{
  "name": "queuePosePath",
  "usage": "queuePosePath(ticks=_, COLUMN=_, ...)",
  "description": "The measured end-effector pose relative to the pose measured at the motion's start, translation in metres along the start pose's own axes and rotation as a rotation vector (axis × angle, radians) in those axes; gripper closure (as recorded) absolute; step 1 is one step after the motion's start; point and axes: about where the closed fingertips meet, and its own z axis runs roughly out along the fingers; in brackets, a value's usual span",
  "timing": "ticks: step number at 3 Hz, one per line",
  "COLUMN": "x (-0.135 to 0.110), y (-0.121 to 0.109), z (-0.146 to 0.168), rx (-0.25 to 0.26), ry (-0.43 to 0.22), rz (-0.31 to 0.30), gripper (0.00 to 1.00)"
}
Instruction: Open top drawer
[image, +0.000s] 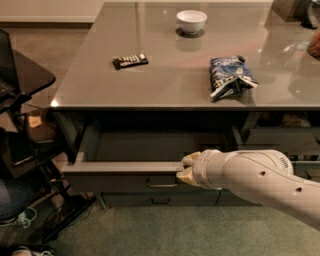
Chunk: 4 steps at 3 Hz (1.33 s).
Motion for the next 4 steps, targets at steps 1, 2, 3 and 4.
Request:
queuePosePath(ticks=1, x=0.0058, y=0.0096, z=-0.0071, rx=0.002, ry=0.002, rz=0.0, gripper=1.0)
queuePosePath(ticks=2, x=0.0058, y=0.0096, z=-0.0071, rx=0.002, ry=0.002, rz=0.0, gripper=1.0)
queuePosePath(ticks=3, x=0.005, y=0.0095, z=-0.0077, rx=0.002, ry=0.001, rz=0.0, gripper=1.0)
queuePosePath(ticks=4, x=0.0071, y=0.0172, z=-0.0122, rx=0.007, ry=0.0, rz=-0.007, gripper=1.0)
